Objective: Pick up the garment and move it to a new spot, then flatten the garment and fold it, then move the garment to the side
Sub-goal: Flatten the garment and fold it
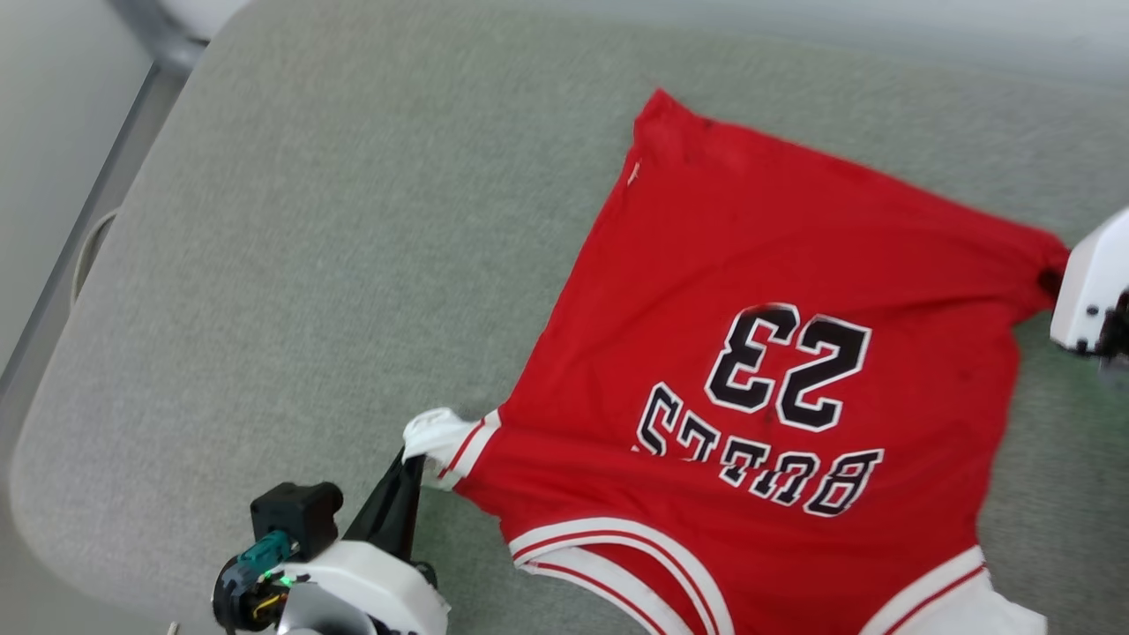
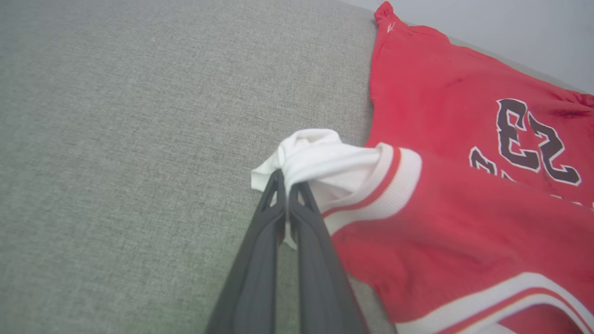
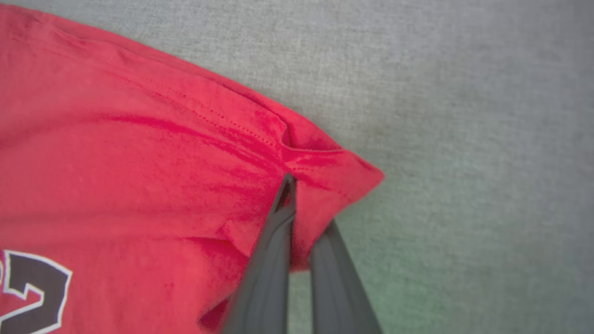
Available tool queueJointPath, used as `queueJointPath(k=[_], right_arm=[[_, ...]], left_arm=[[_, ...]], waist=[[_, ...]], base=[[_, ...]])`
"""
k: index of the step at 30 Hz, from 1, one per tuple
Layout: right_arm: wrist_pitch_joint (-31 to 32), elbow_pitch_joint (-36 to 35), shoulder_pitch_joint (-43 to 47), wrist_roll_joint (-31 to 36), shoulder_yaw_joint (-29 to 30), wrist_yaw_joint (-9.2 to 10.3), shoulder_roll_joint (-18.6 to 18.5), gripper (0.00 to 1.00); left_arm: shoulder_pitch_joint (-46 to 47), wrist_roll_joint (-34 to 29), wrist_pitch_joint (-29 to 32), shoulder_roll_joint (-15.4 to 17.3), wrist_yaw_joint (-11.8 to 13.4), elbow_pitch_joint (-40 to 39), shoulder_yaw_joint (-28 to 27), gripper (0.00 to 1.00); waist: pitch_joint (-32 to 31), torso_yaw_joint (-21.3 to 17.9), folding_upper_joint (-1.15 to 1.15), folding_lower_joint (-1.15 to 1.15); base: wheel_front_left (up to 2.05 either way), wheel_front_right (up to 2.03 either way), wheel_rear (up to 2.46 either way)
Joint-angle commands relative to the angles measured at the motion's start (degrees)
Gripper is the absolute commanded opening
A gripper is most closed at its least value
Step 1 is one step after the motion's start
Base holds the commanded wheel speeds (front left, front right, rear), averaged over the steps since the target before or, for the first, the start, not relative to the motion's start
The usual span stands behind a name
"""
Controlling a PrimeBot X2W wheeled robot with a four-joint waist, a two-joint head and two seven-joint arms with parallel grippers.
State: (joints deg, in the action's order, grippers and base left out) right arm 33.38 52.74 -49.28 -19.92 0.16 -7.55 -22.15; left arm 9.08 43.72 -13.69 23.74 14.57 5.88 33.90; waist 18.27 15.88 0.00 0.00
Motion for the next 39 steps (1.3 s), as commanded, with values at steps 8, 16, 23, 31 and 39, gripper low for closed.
queueJointPath(k=[8,16,23,31,39], right_arm=[[-3.69,-6.01,14.65,-6.22,-1.72,0.11,-0.02,0.0],[-4.32,-17.25,33.89,-9.75,1.39,0.11,0.36,0.0],[-2.11,-29.11,51.56,-7.0,8.35,0.11,5.29,0.0],[-1.48,-38.25,61.46,-4.91,14.6,0.1,15.03,1.0],[-19.4,-43.66,58.71,-2.47,14.49,0.09,15.24,1.0]], left_arm=[[-5.85,2.44,1.51,2.09,1.62,1.72,-0.62,0.0],[-10.19,4.15,2.59,3.34,2.71,2.58,-1.03,0.0],[-12.22,5.4,3.02,3.94,2.61,3.63,-1.27,0.0],[-11.85,5.71,3.73,3.88,2.18,4.3,-0.71,0.0],[-10.11,4.88,3.46,3.31,1.68,4.57,-0.01,0.0]], waist=[[-11.54,-8.9,0.0,0.0],[-17.3,-13.66,0.0,0.0],[-19.35,-16.26,0.0,0.0],[-19.94,-16.73,0.0,0.0],[-19.62,-15.5,0.0,0.0]], base=[[0.0,0.0,0.0],[0.0,0.0,0.0],[0.0,0.0,0.0],[0.0,0.0,0.0],[0.0,0.0,0.0]])
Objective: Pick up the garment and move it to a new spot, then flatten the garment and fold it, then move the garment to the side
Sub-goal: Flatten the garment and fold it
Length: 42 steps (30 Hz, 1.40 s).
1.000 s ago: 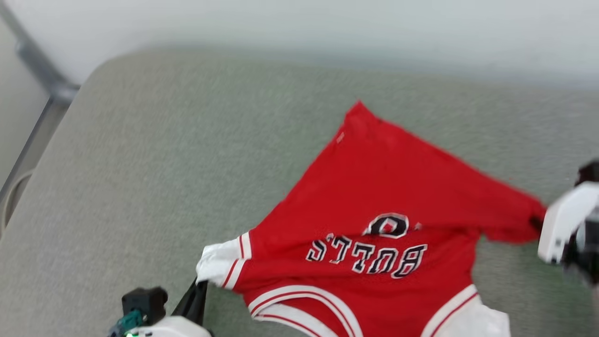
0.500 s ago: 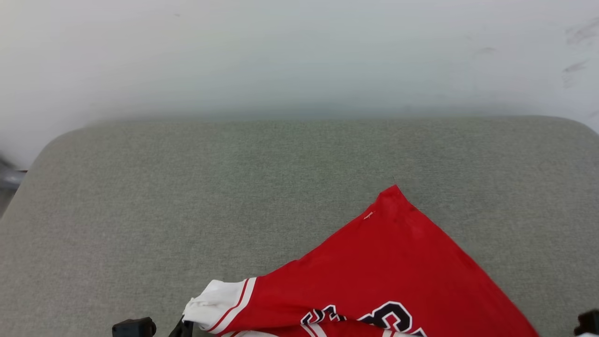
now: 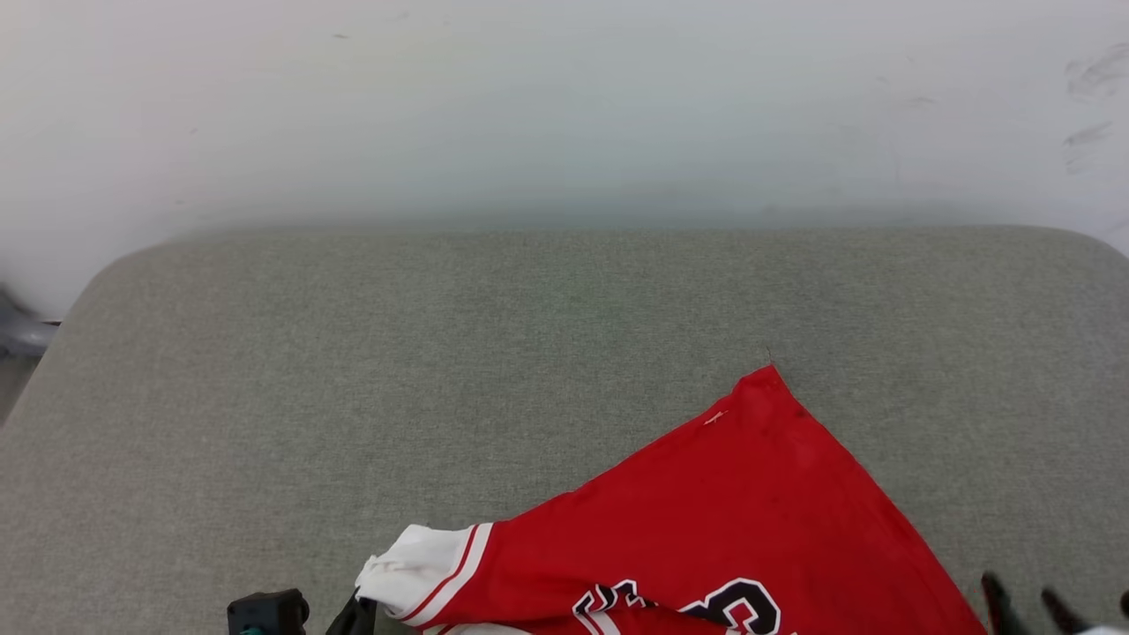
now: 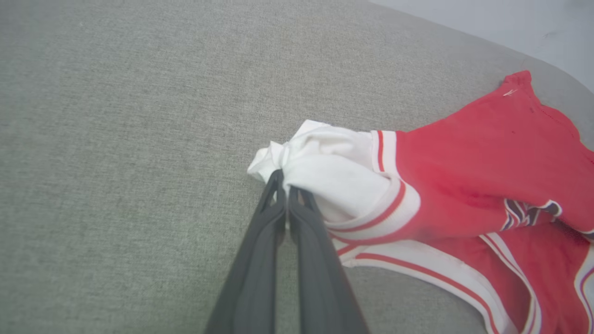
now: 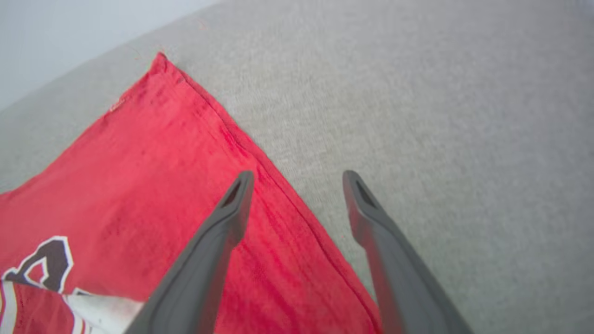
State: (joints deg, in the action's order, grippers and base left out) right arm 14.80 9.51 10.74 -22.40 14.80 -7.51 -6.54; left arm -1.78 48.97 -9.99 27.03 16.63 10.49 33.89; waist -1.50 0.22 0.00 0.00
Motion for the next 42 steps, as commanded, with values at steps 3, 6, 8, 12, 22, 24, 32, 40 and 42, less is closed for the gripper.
queueJointPath(k=[3,6,8,12,22,24,32,40,42], right_arm=[[-9.92,2.43,-7.15,0.66,-2.02,0.04,-2.21,1.0],[-10.67,6.35,-13.38,-0.13,-4.86,0.04,-4.79,1.0],[-9.3,9.16,-17.93,-1.03,-7.52,0.04,-6.75,1.0],[-0.85,14.05,-27.33,-3.1,-14.96,0.04,-11.59,1.0],[20.58,18.31,-45.41,-9.67,-28.84,0.04,-18.38,1.0],[22.03,19.42,-47.8,-10.13,-30.73,0.04,-18.76,1.0],[31.37,29.12,-47.73,-15.43,-41.18,-0.05,-17.31,0.38],[27.63,29.76,-50.0,-17.3,-42.17,-0.01,-18.25,0.0],[24.97,29.7,-51.01,-17.75,-41.35,0.04,-18.4,0.0]], left_arm=[[2.8,-1.07,-0.14,-0.36,-0.53,-0.54,0.37,0.0],[5.39,-1.7,-0.07,-0.62,-0.97,-1.01,0.47,0.0],[6.91,-2.24,-0.08,-0.9,-1.4,-1.25,0.7,0.0],[10.13,-3.18,-0.37,-1.63,-1.89,-1.61,1.1,0.0],[16.42,-5.67,-1.37,-3.37,-2.98,-3.27,2.01,0.0],[17.39,-6.09,-1.56,-3.62,-3.08,-3.71,2.07,0.0],[18.65,-6.22,-2.4,-4.42,-3.52,-3.53,2.14,0.0],[17.18,-5.46,-2.78,-3.99,-3.06,-2.04,1.51,0.0],[16.78,-5.13,-2.66,-3.46,-2.8,-1.78,1.13,0.0]], waist=[[1.73,1.54,0.0,0.0],[4.58,2.71,0.0,0.0],[6.56,3.53,0.0,0.0],[9.9,5.11,0.0,0.0],[18.02,8.99,0.0,0.0],[19.51,9.51,0.0,0.0],[22.36,10.59,0.0,0.0],[19.3,9.43,0.0,0.0],[17.66,8.7,0.0,0.0]], base=[[0.0,0.0,0.0],[0.0,0.0,0.0],[0.0,0.0,0.0],[0.0,0.0,0.0],[0.0,0.0,0.0],[0.0,0.0,0.0],[0.0,0.0,0.0],[0.0,0.0,0.0],[0.0,0.0,0.0]])
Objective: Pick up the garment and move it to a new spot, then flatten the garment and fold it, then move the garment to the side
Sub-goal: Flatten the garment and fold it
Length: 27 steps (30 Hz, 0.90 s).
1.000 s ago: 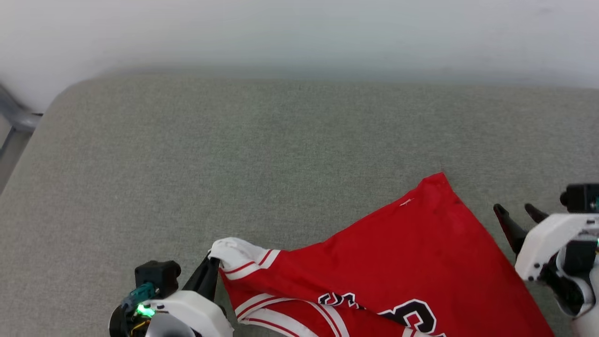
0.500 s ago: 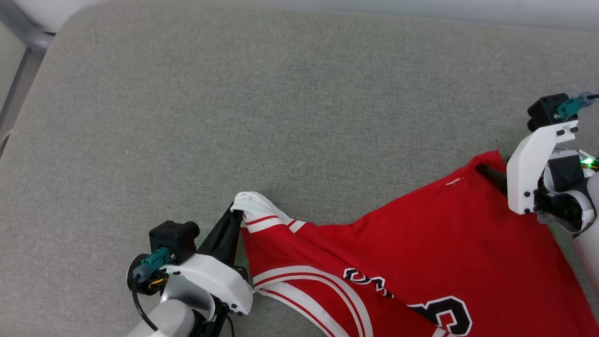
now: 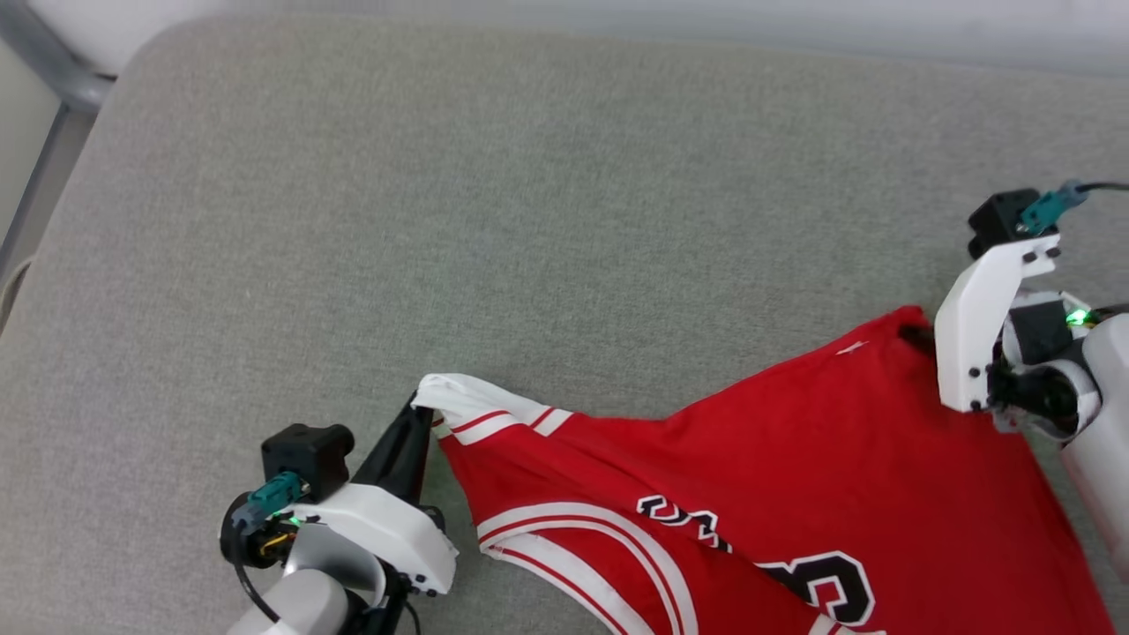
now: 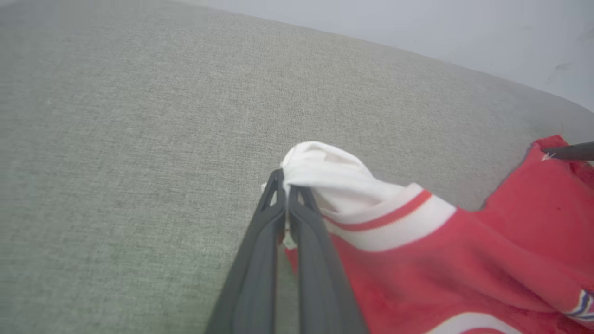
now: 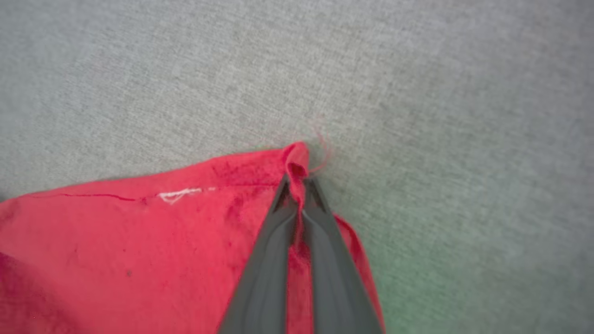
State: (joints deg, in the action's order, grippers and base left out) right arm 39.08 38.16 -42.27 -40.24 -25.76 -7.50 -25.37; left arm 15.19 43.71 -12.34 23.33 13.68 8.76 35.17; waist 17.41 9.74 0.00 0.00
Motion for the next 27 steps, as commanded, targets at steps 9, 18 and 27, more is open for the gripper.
queueJointPath(k=[9,18,27], right_arm=[[-10.38,2.87,-0.4,1.73,2.09,0.05,0.43,0.0],[-21.29,8.63,-6.23,8.9,4.45,0.06,2.49,0.0],[-29.82,14.41,-19.81,15.32,9.29,0.07,4.03,0.0]], left_arm=[[4.36,0.76,1.26,3.61,-0.47,2.41,-3.1,0.0],[21.47,2.24,6.99,2.96,-6.35,16.29,-3.95,0.0],[42.52,-1.19,9.24,1.0,-9.38,29.22,-3.26,0.0]], waist=[[-9.41,-5.7,0.0,0.0],[-13.33,-10.22,0.0,0.0],[-10.43,-11.31,0.0,0.0]], base=[[0.0,0.0,0.0],[0.0,0.0,0.0],[0.0,0.0,0.0]])
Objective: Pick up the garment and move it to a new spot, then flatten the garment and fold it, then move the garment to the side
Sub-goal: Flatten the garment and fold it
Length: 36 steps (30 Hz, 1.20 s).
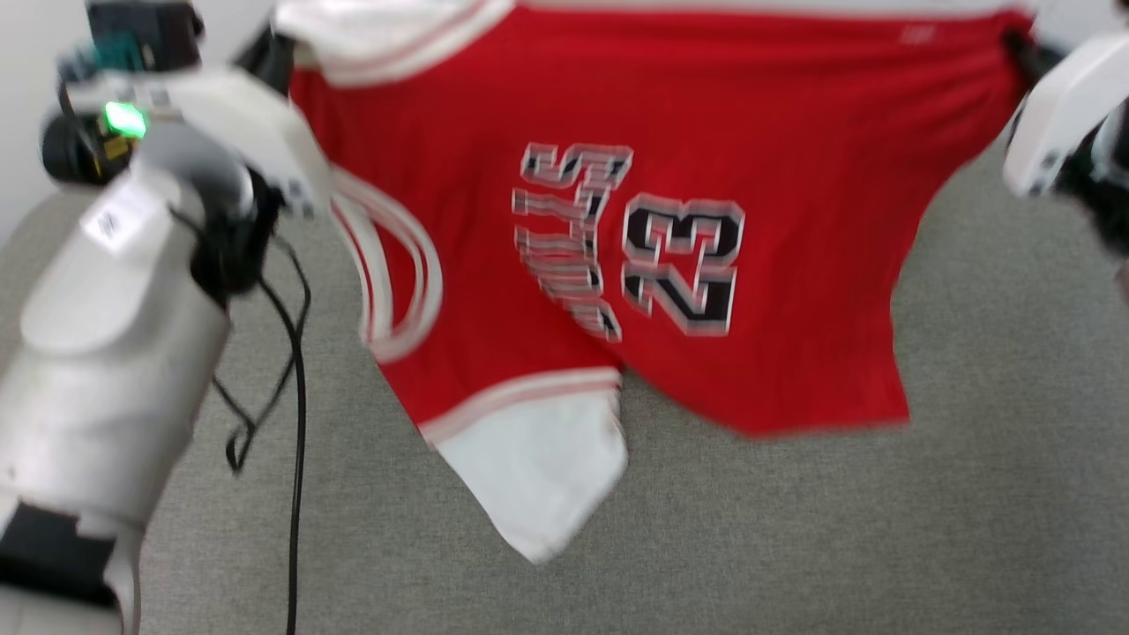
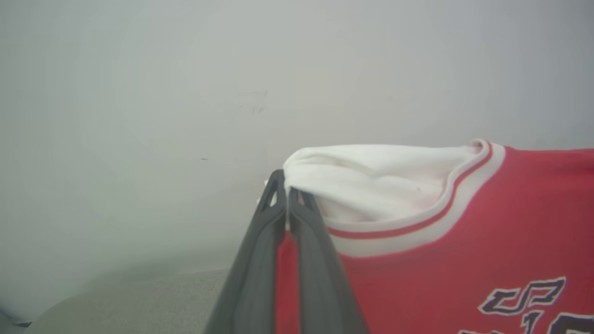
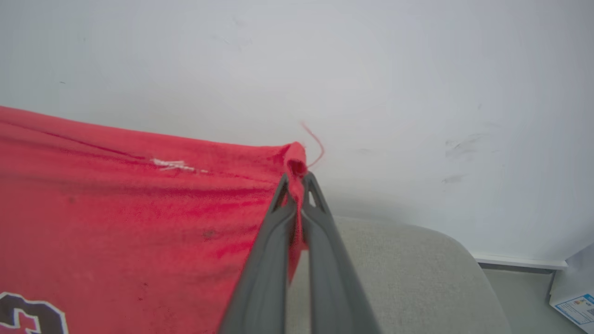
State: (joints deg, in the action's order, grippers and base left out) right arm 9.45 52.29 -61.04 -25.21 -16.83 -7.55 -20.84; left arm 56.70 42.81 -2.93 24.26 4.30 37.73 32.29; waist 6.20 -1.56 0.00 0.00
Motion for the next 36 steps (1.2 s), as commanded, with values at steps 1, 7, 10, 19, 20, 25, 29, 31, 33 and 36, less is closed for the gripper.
queueJointPath(k=[1,7,10,19,20,25,29,31,33,36], right_arm=[[-0.84,0.78,-2.91,0.84,1.0,0.12,-0.51,0.0],[-3.99,3.19,-13.31,3.6,3.89,0.12,0.79,0.0],[-5.33,4.3,-19.06,4.53,5.26,0.12,1.57,0.0],[-8.65,8.14,-32.93,8.03,8.3,0.12,4.42,0.0],[-8.91,8.83,-34.06,8.48,8.45,0.12,4.78,0.0],[-10.23,11.7,-37.43,9.72,8.25,0.12,6.23,0.0],[-11.27,13.53,-37.66,9.67,7.11,0.11,7.23,0.0],[-11.67,14.17,-36.75,9.15,6.04,0.11,7.12,0.0],[-12.01,14.49,-35.46,8.1,4.75,0.12,7.19,0.0],[-12.61,14.35,-31.9,6.44,2.16,0.12,6.95,0.0]], left_arm=[[3.51,-0.51,-0.16,-0.41,-0.14,1.12,-0.4,0.0],[17.05,-2.83,-2.21,-0.9,-0.94,7.03,-0.89,0.0],[23.63,-4.33,-3.09,-0.09,-1.07,8.95,-0.87,0.0],[36.77,-6.25,-4.63,1.45,-2.22,14.15,-1.45,0.0],[37.51,-6.03,-4.78,1.41,-2.41,14.69,-1.66,0.0],[39.33,-4.93,-5.54,0.42,-3.64,17.48,-2.11,0.0],[37.93,-3.79,-6.3,-0.36,-5.23,19.96,-2.32,0.0],[36.8,-3.19,-6.86,-0.72,-6.07,21.24,-2.44,0.0],[35.72,-2.43,-7.32,-1.34,-6.93,22.36,-2.63,0.0],[32.1,-1.58,-7.98,-2.52,-8.38,24.04,-2.29,0.0]], waist=[[1.62,0.09,0.0,0.0],[6.09,-0.32,0.0,0.0],[9.04,-0.79,0.0,0.0],[20.33,-0.7,0.0,0.0],[21.58,-0.63,0.0,0.0],[25.94,-0.14,0.0,0.0],[27.9,0.3,0.0,0.0],[28.35,0.6,0.0,0.0],[28.73,1.02,0.0,0.0],[28.29,1.61,0.0,0.0]], base=[[0.0,0.0,0.0],[0.0,0.0,0.0],[0.0,0.0,0.0],[0.0,0.0,0.0],[0.0,0.0,0.0],[0.0,0.0,0.0],[0.0,0.0,0.0],[0.0,0.0,0.0],[0.0,0.0,0.0],[0.0,0.0,0.0]])
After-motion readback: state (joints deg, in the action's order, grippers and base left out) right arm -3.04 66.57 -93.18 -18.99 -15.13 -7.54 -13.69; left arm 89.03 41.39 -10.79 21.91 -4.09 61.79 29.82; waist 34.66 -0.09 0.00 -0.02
